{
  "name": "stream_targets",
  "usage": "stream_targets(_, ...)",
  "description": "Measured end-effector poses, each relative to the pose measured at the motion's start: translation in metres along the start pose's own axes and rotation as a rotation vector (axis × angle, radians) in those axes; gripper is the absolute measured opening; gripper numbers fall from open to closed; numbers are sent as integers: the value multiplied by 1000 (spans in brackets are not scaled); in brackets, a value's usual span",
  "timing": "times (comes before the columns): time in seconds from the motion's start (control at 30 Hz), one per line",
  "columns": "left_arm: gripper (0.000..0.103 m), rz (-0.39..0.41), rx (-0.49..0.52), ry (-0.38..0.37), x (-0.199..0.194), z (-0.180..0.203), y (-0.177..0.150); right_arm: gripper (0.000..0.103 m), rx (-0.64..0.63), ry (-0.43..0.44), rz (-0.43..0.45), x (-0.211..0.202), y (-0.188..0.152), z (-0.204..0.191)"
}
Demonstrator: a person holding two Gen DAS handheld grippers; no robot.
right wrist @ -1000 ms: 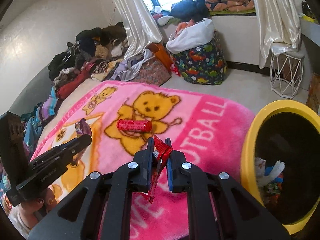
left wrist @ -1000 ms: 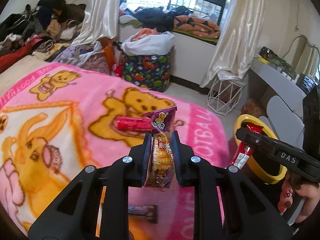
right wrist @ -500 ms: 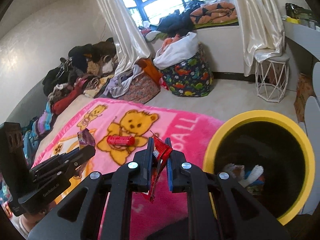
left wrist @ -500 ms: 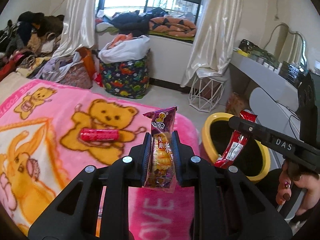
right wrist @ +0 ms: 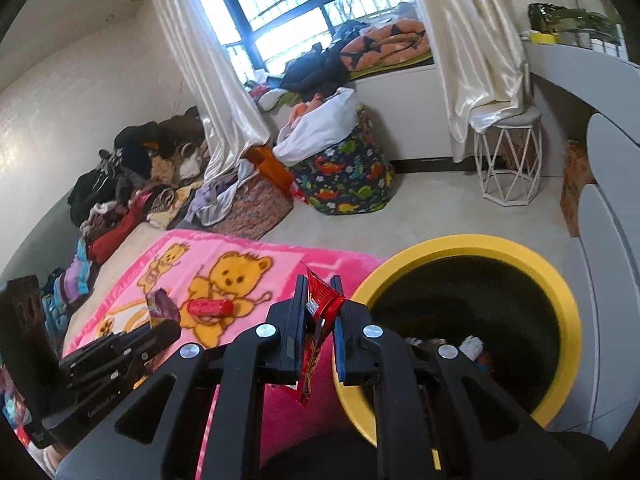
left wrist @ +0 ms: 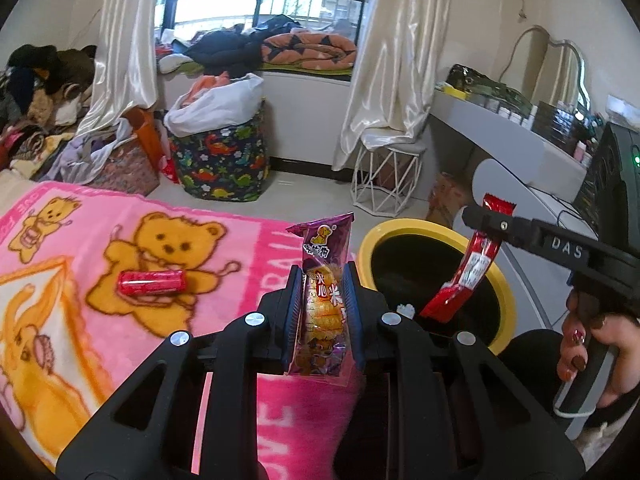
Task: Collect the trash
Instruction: 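Carry the snack wrapper and red wrapper with both tools over the bin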
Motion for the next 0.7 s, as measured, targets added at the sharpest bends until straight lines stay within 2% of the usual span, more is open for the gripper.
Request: stream_targets(0.7, 15, -15, 79, -106, 22, 68, 5, 11, 87, -114, 94, -39, 15, 69)
Point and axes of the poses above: each gripper's, at about its wrist camera, not at the fingertips, and x roughly the way its jaws point, z to its right, y to its top, the point moved 6 cm from there along x, roughly the way its jaws point, and after that the axes turned 4 degrees about z, right-handed, at the moved point
